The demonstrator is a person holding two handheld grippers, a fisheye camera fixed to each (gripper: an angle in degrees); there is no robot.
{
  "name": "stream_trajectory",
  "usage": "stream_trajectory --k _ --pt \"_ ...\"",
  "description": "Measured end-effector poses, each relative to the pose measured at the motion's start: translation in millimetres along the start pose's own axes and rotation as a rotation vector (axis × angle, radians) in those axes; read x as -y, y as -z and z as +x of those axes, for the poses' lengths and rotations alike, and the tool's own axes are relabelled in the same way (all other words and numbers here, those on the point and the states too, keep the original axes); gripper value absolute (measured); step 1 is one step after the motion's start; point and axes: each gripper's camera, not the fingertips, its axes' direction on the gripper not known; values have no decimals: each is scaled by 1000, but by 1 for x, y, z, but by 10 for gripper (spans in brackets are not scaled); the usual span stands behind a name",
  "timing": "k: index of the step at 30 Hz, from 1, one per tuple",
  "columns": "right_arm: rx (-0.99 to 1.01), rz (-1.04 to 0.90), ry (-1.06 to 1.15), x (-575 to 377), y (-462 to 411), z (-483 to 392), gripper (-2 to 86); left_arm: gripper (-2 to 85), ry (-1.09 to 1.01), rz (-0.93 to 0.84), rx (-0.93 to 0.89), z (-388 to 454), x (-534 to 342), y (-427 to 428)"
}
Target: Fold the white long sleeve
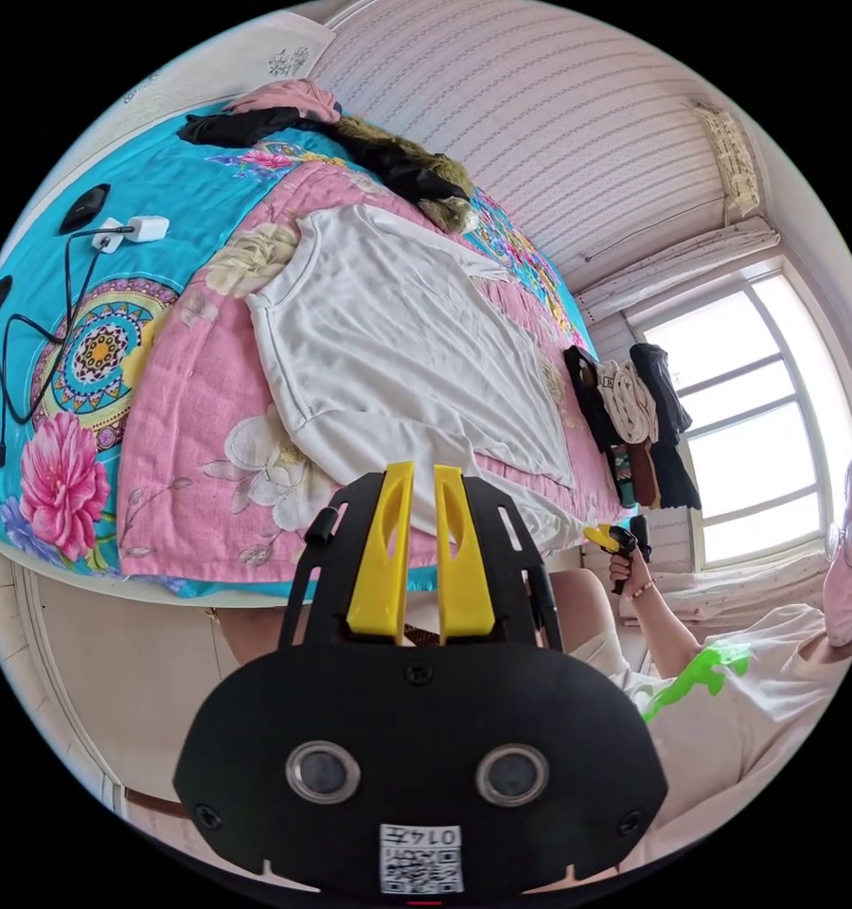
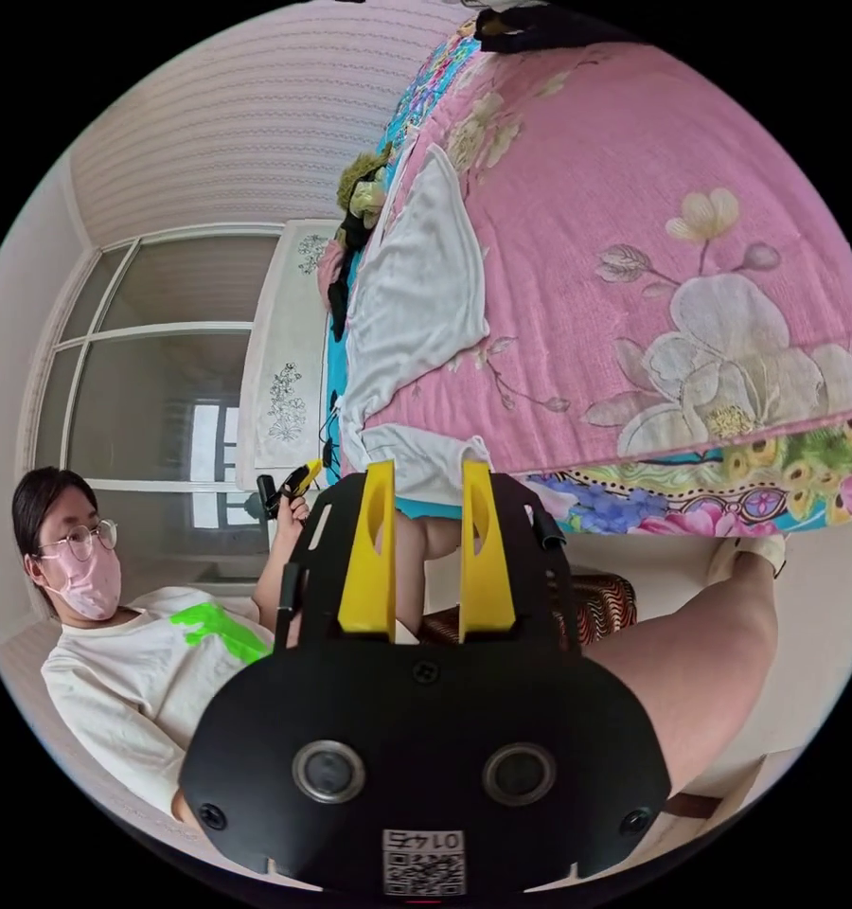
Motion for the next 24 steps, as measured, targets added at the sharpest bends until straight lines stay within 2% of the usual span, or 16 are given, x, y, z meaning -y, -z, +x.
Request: stream_trajectory --k 2,6,9,13,15,20,24 --pt "-13 -26 -14 0 3 2 113 46 -3 -3 0 8 3 -1" --pt "-177 -80 11 -1 7 -8 118 44 4 -10 0 25 10 -1" --pt "-185 -101 40 2 7 -14 112 43 7 -12 2 38 16 -2" --pt "-253 -163 96 9 1 -32 42 34 -13 -12 30 60 27 -5" --pt "-269 -163 106 8 8 -44 22 12 -37 -35 110 76 36 -12" --pt "-200 -121 137 0 55 -82 8 -8 -82 -63 240 108 55 -26" --pt "-35 -89 53 2 100 -93 5 -10 -87 -139 299 131 71 -37"
